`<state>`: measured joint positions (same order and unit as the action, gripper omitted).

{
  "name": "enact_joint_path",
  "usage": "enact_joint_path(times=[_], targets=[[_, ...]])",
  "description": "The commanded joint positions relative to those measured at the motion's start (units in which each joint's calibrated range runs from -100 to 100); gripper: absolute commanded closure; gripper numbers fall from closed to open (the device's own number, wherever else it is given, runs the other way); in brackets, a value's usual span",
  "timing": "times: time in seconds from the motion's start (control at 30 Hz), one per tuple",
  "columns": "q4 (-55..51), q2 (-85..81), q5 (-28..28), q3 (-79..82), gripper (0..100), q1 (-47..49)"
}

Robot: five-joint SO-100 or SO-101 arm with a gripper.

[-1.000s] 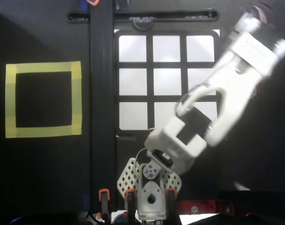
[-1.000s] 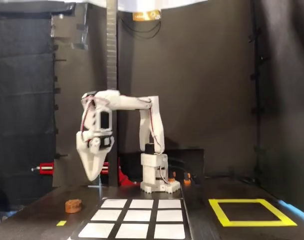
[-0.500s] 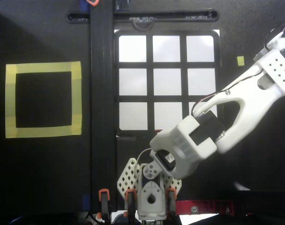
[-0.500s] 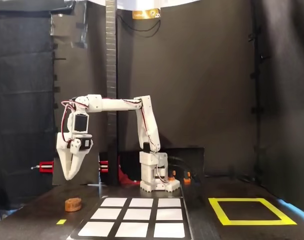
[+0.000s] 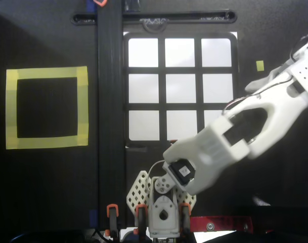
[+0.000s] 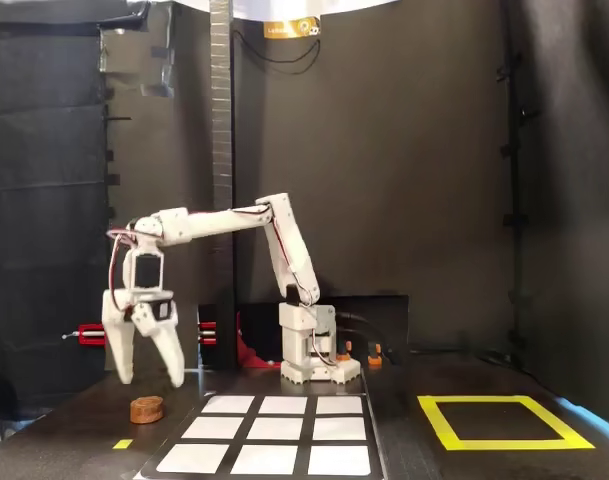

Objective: Pick and place at Grid spot 1

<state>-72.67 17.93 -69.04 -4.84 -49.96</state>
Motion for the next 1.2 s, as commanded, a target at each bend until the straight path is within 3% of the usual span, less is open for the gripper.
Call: enact_joint_path(times=[0.0,0.33,0.47,0.57,0.83,1.17], targets=[[3.1,3.0,-0.2,-1.9,65,-0.2],[3.6,7.5,-0.3,-1.8,65,0.4],[3.6,7.7,-0.5,-1.7,85,0.3],[3.6,7.7,-0.6,-1.7,90,0.2],[2.1,4.6,-0.5,-1.9,90,0.9],[-13.3,-14.8,-0.4,-1.9,89,2.7]])
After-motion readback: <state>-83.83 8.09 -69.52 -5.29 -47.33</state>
